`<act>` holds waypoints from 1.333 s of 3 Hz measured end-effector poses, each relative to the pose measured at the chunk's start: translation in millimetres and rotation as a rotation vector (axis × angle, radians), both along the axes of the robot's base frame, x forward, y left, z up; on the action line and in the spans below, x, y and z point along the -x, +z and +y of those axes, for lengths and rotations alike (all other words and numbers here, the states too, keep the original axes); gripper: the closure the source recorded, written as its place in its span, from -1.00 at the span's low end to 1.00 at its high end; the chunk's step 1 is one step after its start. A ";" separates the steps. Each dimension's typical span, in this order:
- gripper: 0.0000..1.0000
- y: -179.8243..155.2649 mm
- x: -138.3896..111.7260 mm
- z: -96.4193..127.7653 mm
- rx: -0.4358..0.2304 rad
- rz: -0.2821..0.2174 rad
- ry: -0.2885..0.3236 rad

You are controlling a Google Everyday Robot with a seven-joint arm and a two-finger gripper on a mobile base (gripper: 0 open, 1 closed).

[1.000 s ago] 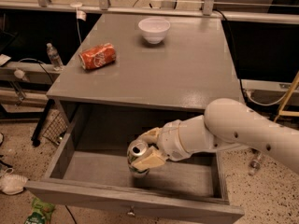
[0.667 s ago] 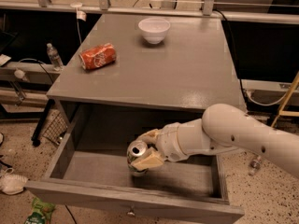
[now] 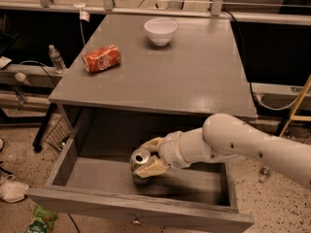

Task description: Place 7up can into top drawer

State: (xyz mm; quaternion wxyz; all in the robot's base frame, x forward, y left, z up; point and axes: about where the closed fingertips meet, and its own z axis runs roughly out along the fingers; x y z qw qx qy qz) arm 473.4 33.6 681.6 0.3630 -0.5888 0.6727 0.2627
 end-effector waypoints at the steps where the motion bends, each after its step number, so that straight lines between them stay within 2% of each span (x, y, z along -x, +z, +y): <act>1: 0.55 -1.0 0.5 1.9 0.000 0.001 0.004; 4: -0.86 -0.9 2.2 5.5 0.000 0.001 0.012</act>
Offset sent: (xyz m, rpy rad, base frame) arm -0.0001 0.0014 -0.0012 0.0003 0.0010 0.0026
